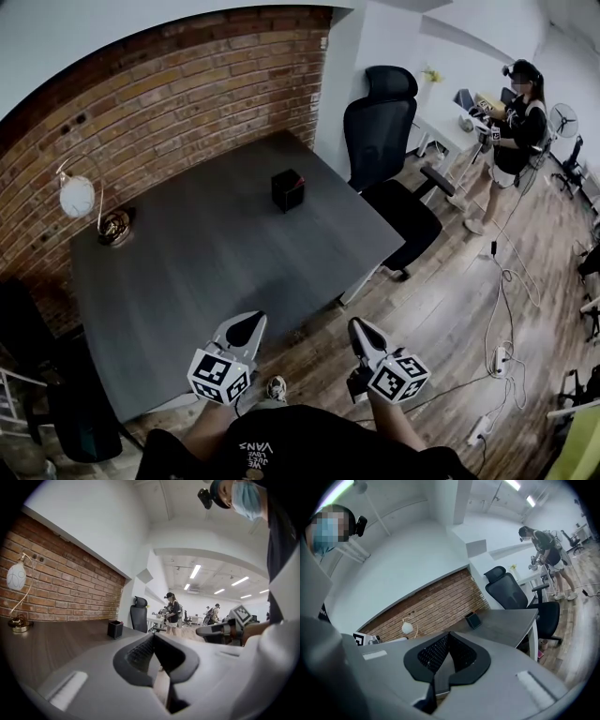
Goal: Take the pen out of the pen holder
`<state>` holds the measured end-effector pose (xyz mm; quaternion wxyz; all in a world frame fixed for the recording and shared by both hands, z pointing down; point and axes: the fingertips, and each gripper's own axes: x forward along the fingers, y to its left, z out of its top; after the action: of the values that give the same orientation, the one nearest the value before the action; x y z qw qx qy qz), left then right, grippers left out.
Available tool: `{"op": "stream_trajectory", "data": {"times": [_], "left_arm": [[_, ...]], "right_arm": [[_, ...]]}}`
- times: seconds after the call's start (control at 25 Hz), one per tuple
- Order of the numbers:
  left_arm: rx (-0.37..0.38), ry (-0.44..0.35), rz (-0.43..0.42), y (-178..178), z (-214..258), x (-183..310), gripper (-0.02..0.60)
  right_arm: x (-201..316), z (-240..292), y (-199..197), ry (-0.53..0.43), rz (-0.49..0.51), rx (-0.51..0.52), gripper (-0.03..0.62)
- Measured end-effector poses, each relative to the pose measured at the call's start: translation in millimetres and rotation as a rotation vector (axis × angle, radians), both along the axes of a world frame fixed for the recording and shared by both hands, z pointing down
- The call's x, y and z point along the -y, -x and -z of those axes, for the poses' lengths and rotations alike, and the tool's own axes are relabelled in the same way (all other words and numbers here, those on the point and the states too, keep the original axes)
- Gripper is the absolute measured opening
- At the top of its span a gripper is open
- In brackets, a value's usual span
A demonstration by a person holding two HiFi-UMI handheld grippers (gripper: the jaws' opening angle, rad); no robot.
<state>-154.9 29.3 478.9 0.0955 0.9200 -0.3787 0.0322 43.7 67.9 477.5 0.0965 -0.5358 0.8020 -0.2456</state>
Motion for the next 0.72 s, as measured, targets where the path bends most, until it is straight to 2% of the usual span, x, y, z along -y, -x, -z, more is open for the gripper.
{"op": "stream_trajectory", "data": {"times": [0.32, 0.56, 0.72], "left_arm": [[0.009, 0.0, -0.06, 11.2, 1.6, 65.3, 0.054], [0.01, 0.021, -0.064, 4.6, -6.6, 97.8, 0.054], [0.016, 0.031, -0.046, -5.2, -13.5, 115.4, 0.054]], "right_arm": [[51.4, -5.2, 11.3, 0.017, -0.06, 0.009, 0.002], [70.5, -18.4, 0.9, 0.048, -0.091, 0.023, 0.002], [93.8, -28.3, -10.8, 0.059, -0.073, 0.036, 0.002]]}}
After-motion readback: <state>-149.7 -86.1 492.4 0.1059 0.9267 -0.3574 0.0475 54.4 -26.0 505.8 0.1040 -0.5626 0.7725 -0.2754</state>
